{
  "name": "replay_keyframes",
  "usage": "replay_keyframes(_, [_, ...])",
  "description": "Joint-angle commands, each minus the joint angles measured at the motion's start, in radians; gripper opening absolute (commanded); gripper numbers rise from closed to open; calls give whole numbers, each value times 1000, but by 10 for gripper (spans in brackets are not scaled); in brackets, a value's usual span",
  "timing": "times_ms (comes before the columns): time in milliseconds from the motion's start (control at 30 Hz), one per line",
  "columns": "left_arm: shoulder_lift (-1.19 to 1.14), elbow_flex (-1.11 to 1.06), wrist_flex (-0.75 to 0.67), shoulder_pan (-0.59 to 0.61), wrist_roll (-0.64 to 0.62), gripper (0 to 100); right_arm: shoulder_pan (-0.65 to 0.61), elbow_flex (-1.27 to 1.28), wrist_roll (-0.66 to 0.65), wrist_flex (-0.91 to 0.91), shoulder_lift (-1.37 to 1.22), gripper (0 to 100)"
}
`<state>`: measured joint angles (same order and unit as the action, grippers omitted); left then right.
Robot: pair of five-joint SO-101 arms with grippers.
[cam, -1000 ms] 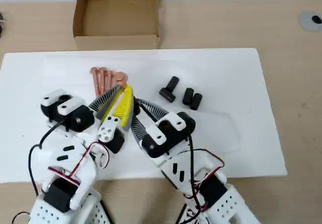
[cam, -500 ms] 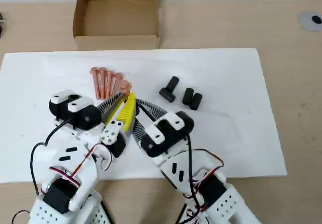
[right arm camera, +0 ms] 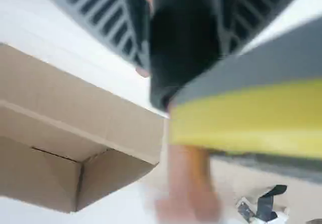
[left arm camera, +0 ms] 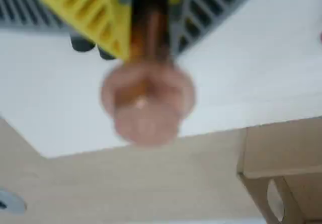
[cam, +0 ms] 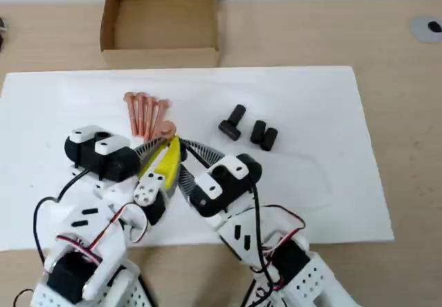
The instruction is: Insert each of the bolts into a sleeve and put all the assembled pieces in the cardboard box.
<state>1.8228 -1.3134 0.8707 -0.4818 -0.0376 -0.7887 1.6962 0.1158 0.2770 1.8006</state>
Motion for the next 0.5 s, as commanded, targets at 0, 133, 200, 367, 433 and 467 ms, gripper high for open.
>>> replay_keyframes(0, [-2,25,143,-25,15,91,1,-36,6,-43,159,10])
replay_keyframes(133, [-2,48,213,-25,91,96,2,-50,5,-40,157,10])
replay_keyframes(200, [-2,58,235,-15,124,96,2,-50,5,-40,157,10])
replay_keyframes(367, [-1,98,272,34,206,96,7,-51,5,-40,156,10])
replay_keyframes(433, [-1,124,267,94,207,96,7,-51,5,-40,154,10])
replay_keyframes(467, [-1,141,267,126,203,96,7,-51,3,-40,153,10])
